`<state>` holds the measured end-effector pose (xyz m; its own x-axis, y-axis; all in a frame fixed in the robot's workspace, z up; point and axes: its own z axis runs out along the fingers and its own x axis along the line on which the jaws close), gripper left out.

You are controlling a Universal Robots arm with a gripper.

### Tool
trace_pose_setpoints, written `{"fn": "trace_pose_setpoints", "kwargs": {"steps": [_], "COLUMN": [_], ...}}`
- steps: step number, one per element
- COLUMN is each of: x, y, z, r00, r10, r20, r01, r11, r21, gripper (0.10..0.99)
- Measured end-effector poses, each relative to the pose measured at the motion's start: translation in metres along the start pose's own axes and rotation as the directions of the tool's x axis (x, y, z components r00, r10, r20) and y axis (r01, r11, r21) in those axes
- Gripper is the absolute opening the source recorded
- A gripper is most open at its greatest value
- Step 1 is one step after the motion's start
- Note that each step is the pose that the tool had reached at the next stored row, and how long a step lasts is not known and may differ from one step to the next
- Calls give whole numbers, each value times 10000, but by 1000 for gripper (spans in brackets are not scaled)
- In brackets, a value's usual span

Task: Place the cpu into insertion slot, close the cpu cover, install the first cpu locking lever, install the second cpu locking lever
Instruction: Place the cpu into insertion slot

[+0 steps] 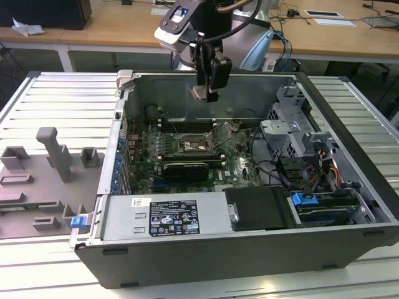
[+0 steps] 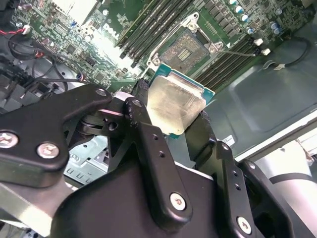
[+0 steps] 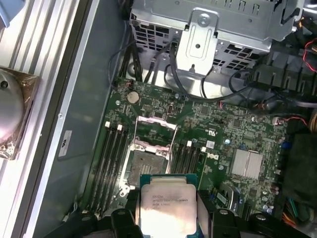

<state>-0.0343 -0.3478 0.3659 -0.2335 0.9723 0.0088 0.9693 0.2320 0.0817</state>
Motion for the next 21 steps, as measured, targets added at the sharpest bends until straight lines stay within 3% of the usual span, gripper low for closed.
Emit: {"fn": "trace_pose_setpoints", "kwargs": {"steps": [16,21], "x": [0,0], "y": [-14,-16], "z": [115,140], "r00": [9987,9918], "r10": [512,1269], "r20": [65,137], "r01": [-512,-1269], "r11": [9987,9919], "r21": [12,2], "gripper": [541,541]}}
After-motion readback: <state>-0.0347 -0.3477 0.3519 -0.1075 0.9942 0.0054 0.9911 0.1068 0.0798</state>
